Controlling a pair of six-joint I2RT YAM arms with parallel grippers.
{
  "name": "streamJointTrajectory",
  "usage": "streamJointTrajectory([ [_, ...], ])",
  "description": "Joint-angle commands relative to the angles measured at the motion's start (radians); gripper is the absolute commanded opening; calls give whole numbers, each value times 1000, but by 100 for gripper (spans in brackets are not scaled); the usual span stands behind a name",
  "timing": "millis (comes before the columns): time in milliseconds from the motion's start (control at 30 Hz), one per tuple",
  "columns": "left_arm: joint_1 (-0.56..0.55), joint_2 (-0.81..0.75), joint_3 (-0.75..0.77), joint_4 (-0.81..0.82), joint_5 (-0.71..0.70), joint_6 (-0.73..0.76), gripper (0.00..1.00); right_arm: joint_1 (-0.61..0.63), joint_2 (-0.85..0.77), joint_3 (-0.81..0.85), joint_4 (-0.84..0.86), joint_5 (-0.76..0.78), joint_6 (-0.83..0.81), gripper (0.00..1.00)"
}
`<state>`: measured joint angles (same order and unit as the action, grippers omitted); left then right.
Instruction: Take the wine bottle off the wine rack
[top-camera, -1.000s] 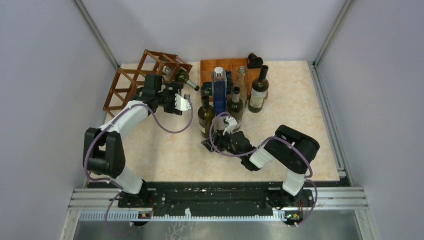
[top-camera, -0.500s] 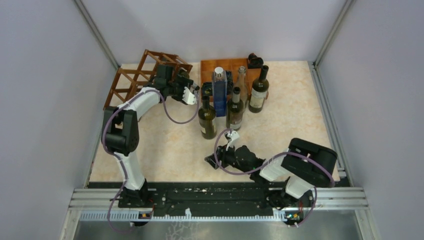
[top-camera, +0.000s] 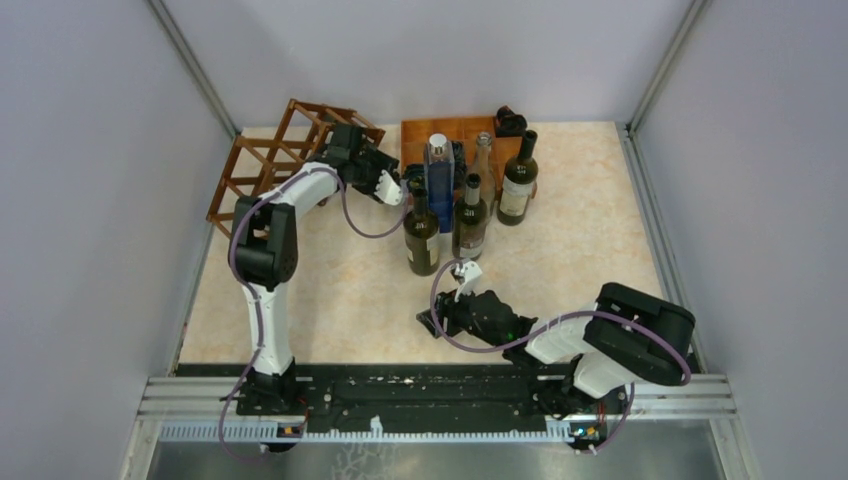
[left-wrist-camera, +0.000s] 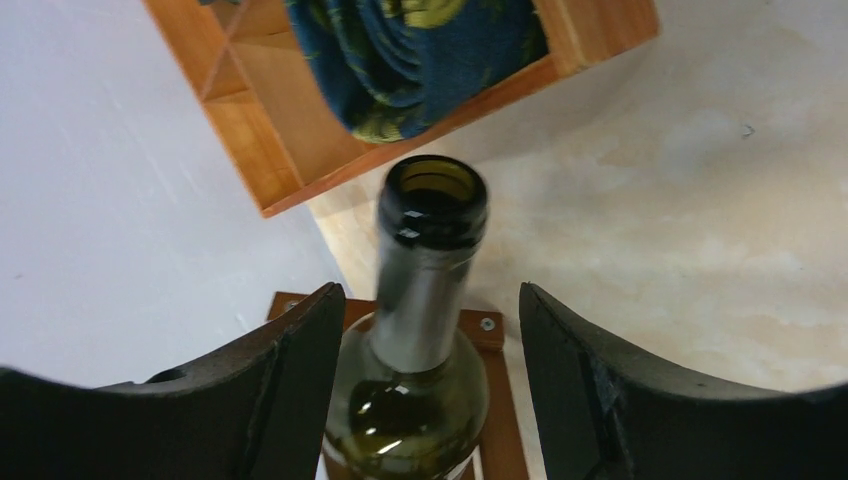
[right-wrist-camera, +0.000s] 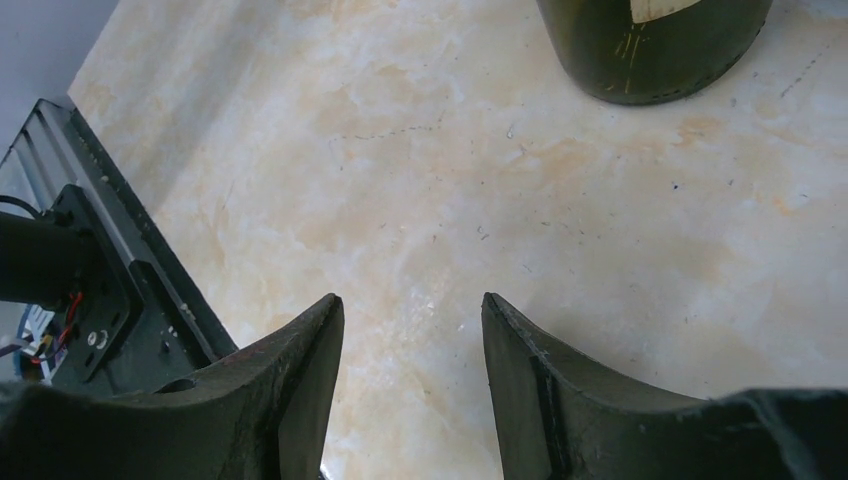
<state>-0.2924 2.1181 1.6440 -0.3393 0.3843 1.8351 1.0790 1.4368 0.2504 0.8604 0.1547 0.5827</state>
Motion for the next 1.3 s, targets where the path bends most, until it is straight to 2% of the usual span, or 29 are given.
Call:
streamJointTrajectory([
  [0,-7,45,31,-41,-31,32,71,10,-40,25,11,30,-21,53],
  [133,-6,59,21,18,-59,18,68,10,-44,21,8,39,-20,53],
  [433,13,63,-13,123,-64,11,42,10,-31,26,9,40,-13,53],
  [667,25,49,-61,136,-79,67,31,11,-29,28,13,41,-6,53],
  [767,27,45,-64,135,-91,70,19,10,-29,28,12,42,-3,53],
  [833,31,42,-71,134,-111,70,3,11,-30,27,12,38,-2,53],
  [867,34,37,-79,137,-121,70,0,10,-29,28,12,36,-1,53],
  [1133,84,-75,-203,149,-101,52,0,13,-10,28,28,19,8,53],
  [1267,93,-191,-350,198,-31,85,0,19,-12,31,27,23,8,53],
])
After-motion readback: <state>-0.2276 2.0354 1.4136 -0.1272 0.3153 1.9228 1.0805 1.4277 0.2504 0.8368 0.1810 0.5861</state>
